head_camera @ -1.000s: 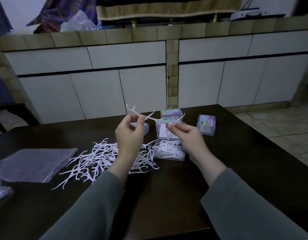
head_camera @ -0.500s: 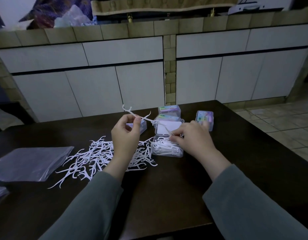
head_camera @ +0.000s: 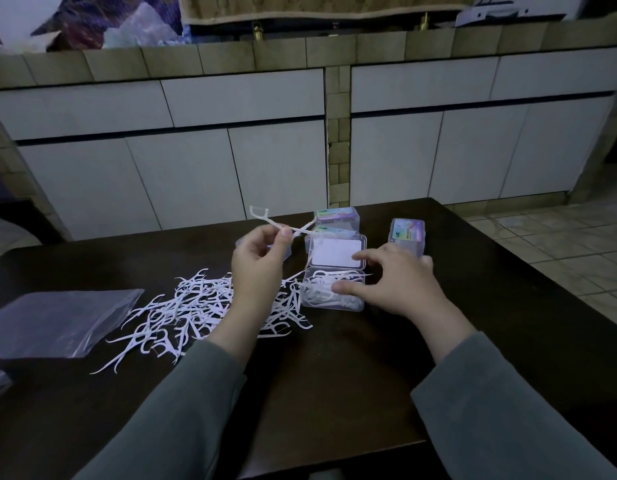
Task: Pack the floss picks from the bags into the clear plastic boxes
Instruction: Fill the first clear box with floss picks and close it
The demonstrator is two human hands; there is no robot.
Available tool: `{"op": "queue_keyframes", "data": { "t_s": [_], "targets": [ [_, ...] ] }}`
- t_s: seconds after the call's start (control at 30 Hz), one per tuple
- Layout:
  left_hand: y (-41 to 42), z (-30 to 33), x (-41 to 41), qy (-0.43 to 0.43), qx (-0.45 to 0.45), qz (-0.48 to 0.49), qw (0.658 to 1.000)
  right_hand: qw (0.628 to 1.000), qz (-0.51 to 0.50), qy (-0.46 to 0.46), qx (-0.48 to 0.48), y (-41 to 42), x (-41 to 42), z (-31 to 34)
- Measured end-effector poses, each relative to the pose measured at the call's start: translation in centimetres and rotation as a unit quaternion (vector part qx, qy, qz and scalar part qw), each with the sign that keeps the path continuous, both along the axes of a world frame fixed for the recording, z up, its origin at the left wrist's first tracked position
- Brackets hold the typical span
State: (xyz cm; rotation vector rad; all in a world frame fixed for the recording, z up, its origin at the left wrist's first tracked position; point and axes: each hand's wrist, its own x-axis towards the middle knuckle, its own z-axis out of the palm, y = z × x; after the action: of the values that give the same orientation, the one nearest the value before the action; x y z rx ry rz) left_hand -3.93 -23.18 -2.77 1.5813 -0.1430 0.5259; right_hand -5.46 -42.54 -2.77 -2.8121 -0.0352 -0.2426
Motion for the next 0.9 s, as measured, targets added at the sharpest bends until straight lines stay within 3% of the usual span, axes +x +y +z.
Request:
{"op": "queue_keyframes", "data": {
  "t_s": [0.2, 0.33, 0.5, 0.57, 0.7, 0.9],
  "targets": [
    [-0.9, -1.0, -0.4, 0.099, 0.074, -0.070, 0.990, 0.994, 0.039, 0.086, 0.060, -1.3, -0.5, -0.5],
    [-0.5, -1.3, -0.1, 0.108, 0.287, -0.032, 0.951, 0.990, 0.050, 0.088, 0.097, -1.5, -0.2, -0.7],
    [0.2, 0.0, 0.0, 0.075, 0.452, -0.034, 0.888, 0.989, 0.050, 0.084, 0.112, -1.5, -0.3, -0.7],
    [0.3, 0.1, 0.0, 0.053, 0.464, -0.045, 0.883, 0.989, 0.049, 0.083, 0.114, -1.4, -0.3, -0.7],
    [0.1, 0.2, -0.1, 0.029, 0.401, -0.092, 0.911, 0.988, 0.055, 0.082, 0.115, -1.5, -0.2, -0.9],
    [-1.3, 0.3, -0.7, 0.015, 0.548, -0.135, 0.825, 0.987, 0.069, 0.082, 0.120, -1.7, -0.4, -0.8]
  ]
}}
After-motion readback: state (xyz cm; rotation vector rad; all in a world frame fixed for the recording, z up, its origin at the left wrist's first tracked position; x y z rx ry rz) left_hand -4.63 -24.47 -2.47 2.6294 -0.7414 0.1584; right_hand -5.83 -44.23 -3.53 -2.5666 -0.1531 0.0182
